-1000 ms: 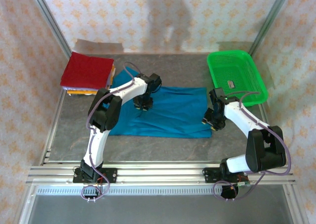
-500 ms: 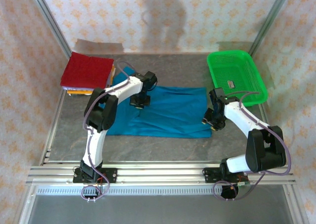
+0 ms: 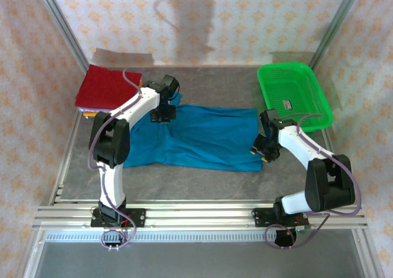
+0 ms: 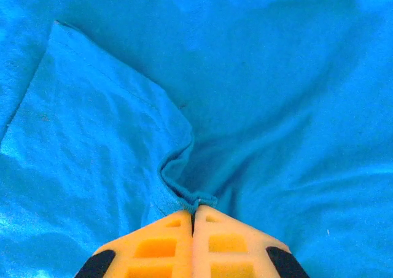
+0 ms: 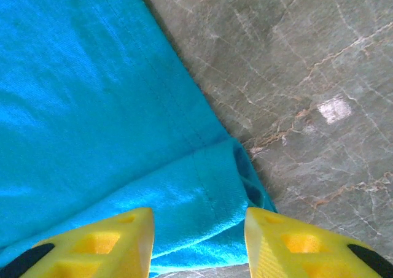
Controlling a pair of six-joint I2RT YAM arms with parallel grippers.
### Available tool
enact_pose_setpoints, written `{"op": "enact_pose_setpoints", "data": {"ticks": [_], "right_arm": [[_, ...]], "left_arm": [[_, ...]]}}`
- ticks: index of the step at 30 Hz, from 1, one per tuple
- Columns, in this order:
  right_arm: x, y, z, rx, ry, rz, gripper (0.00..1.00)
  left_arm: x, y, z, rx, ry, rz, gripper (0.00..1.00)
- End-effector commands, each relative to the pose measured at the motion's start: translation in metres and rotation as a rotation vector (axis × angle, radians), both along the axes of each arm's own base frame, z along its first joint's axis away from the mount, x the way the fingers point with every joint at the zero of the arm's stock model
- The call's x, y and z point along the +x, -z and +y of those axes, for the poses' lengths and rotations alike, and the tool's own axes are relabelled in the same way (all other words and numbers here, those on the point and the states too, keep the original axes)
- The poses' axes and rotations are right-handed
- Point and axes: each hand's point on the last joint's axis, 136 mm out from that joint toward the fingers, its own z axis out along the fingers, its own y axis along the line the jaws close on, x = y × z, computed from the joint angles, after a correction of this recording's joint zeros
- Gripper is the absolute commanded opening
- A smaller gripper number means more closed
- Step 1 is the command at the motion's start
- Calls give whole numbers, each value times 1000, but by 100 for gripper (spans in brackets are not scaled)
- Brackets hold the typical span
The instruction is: Fold and stack the t-shirts
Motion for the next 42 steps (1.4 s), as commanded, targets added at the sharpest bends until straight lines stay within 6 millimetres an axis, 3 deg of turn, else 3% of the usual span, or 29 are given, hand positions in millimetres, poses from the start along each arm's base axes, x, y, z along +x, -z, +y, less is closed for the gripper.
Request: {"op": "enact_pose_setpoints", "data": {"ticks": [1,15,20,25,35,42], "right_arm": [[9,-1,2,10,-7,-12,44],[15,4,8,41,1,-8,45],[4,-1,4,41,35,-22,47],[-8,6,4,49,52,0,47],[-8,19,3,41,56,21,34],[8,5,1,14,39,-16,6]], "left_arm": [[-1,8,8,3,-44,38,0],[-6,33,28,-8,-107,99,0],[-9,38,32,-2,-112,111,0],[-12,44,34,-5,-117,121,0],[-13,45,33,-10,-114,121,0],[-13,42,33,-9,-110,117,0]]}}
